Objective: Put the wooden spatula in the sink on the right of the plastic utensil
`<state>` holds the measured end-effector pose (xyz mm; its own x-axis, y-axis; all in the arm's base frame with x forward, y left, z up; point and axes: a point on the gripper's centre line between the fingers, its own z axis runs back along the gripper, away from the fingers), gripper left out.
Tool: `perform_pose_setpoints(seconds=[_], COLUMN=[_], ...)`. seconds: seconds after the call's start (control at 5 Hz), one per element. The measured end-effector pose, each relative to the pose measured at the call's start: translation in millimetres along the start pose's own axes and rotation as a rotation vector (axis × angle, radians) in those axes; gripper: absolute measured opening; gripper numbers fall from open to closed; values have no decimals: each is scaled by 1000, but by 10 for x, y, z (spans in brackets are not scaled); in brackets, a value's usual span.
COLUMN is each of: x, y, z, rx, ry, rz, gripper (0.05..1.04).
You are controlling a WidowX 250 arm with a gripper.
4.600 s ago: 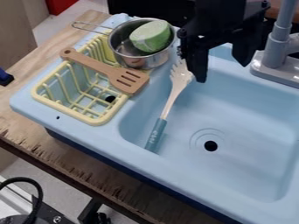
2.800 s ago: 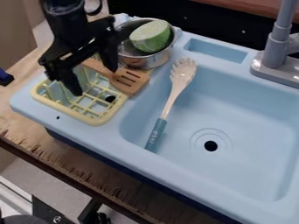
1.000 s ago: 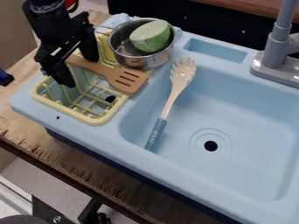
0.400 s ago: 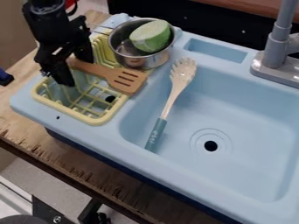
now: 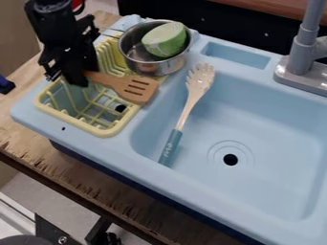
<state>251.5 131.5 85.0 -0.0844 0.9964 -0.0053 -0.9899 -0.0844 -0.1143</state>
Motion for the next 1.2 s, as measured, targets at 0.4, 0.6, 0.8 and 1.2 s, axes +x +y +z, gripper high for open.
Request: perform_pose_setpoints(seconds=[0.4, 0.6, 0.8, 1.2], x=[-27, -90, -262, -721], y=[92, 127, 163, 227], z=[14, 87, 151, 188], rx=[42, 34, 40, 12], ry=[51, 71, 92, 83], rz=[-31, -54, -63, 9], gripper=[288, 288, 288, 288])
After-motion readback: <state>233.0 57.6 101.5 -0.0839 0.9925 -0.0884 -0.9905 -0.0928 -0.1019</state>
